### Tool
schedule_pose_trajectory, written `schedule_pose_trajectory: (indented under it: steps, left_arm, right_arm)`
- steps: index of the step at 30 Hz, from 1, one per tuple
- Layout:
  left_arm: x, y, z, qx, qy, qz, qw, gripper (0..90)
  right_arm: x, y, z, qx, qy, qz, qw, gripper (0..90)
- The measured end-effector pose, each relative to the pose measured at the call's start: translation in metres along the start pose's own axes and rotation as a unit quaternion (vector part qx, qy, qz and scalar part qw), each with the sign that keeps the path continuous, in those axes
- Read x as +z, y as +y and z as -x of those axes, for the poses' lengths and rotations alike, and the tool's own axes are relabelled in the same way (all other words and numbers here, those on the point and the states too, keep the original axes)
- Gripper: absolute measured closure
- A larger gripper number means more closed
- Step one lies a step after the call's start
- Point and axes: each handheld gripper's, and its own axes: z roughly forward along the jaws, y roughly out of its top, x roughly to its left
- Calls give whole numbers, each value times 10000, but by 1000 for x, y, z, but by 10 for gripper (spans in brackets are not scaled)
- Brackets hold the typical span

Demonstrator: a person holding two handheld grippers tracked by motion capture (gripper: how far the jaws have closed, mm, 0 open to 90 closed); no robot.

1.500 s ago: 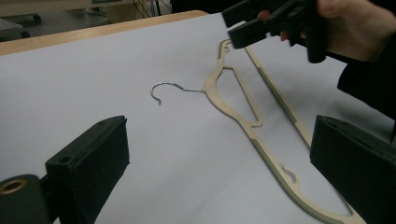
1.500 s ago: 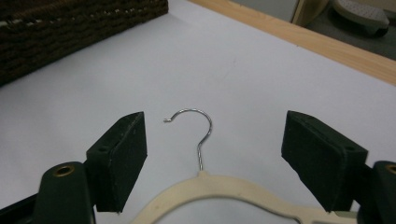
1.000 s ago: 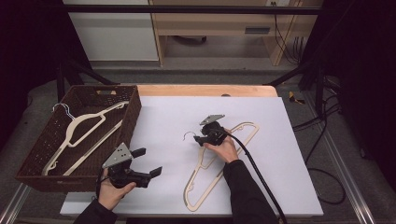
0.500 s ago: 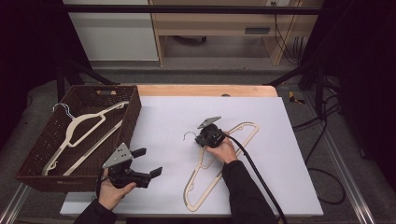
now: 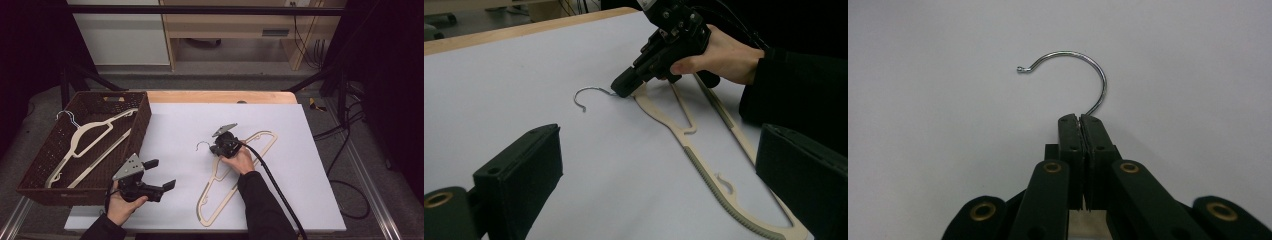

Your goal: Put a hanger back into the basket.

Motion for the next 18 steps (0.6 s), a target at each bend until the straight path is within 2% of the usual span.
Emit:
schedule_pose_trajectory:
  steps: [1, 7, 10, 11, 12, 13, 16, 18]
  left_arm:
    - [2, 0, 1, -8, -11, -11, 10000, 49]
    - [19, 3, 6, 34, -81, -216, 9997, 52]
    - [32, 7, 7, 35, -125, -313, 9994, 55]
    - [36, 8, 7, 30, -124, -351, 9993, 56]
    - [45, 10, 7, -26, -172, -387, 9991, 59]
    - [45, 10, 7, -26, -172, -387, 9991, 61]
    - [62, 14, 7, -29, -159, -473, 9987, 67]
    - [66, 15, 7, -38, -164, -504, 9986, 73]
  right_arm:
    - [0, 0, 0, 79, 13, 5, 10000, 892]
    - [-3, -1, 2, 0, 83, 66, 9999, 893]
    - [-6, 0, 2, -7, 79, 84, 9999, 893]
    - [-7, 1, 1, 74, 91, 118, 9999, 893]
    - [-11, 2, 2, -34, 94, 184, 9998, 893]
    - [-11, 2, 2, -34, 94, 184, 9998, 893]
    - [-19, 3, 2, 3, 100, 292, 9995, 893]
    - [-20, 4, 2, 4, 108, 340, 9994, 893]
